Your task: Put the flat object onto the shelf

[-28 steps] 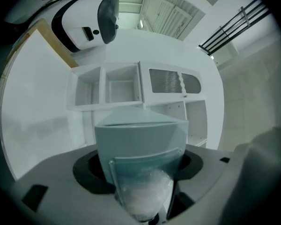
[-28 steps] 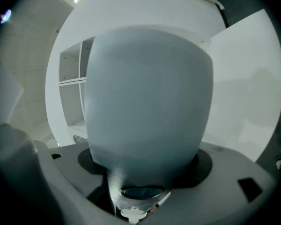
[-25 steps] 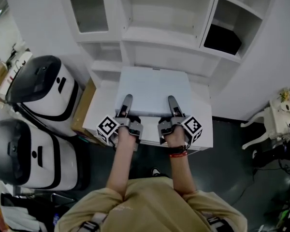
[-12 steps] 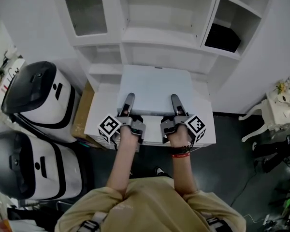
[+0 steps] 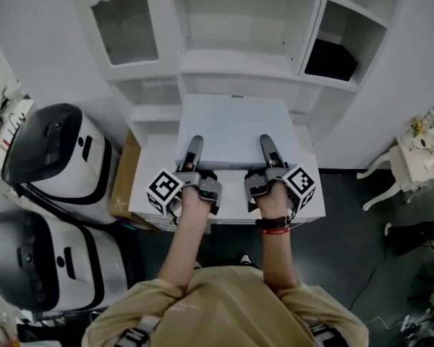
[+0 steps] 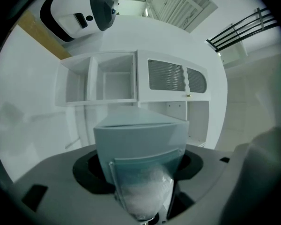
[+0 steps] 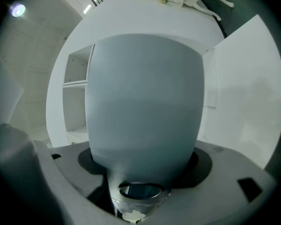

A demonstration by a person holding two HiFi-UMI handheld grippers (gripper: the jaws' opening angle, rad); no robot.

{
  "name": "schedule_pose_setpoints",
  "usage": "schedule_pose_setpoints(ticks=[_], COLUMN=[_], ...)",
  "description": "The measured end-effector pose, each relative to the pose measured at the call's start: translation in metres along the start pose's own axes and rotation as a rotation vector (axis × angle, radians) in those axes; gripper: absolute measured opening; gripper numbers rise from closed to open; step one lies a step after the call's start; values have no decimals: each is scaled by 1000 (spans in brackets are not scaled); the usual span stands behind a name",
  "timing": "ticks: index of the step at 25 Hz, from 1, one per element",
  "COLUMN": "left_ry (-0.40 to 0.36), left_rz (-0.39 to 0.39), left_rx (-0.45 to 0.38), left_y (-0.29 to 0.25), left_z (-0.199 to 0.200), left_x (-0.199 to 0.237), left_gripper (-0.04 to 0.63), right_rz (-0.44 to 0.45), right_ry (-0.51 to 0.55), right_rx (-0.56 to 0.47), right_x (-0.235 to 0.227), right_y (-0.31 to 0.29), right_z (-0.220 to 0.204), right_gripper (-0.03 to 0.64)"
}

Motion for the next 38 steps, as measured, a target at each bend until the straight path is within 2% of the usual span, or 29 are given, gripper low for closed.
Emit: schedule_pose_setpoints(ticks=[7,12,19,23,27,31,34,38], left_ry=[-22,-2,-3,0,-11,10,-13,-8], left_rz=[-17,-50,-52,-80,-66,-90,-71,-70], left_rx=[0,-25,-32,-42,-31,-31,-22,-17], left_y=[-15,-23,-38,-48,-58,-69,-75,-86], left_z=[18,25,32,38,42,39,41,43], left_x=[-25,-49,-60,-72,-68,-75,-69,-65], left_gripper=[319,319,319,319,319,319,319,319], right_rz=[10,49,80,91,105,103,102,93], right_ry=[-6,4,16,22,12,13,18,26], right_rx=[24,19,12,16,16,8,14,17], right_x=[27,52,79,90,95,97,98,99], right_y=[-11,-19,-34,-43,-55,-61,-67,-76], right_z=[-8,-7,-5,-5,-1,5,8,13], right_gripper=[350,350,350,350,350,350,350,350])
Point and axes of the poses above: the fingertips, and each gripper's own axes: y backward along the fingers, x to its left, z out of its top, the point moved 1 cm from there along y, backward along the fingers, and after that the axes turned 12 degrees about -y, right-handed, at the moved point
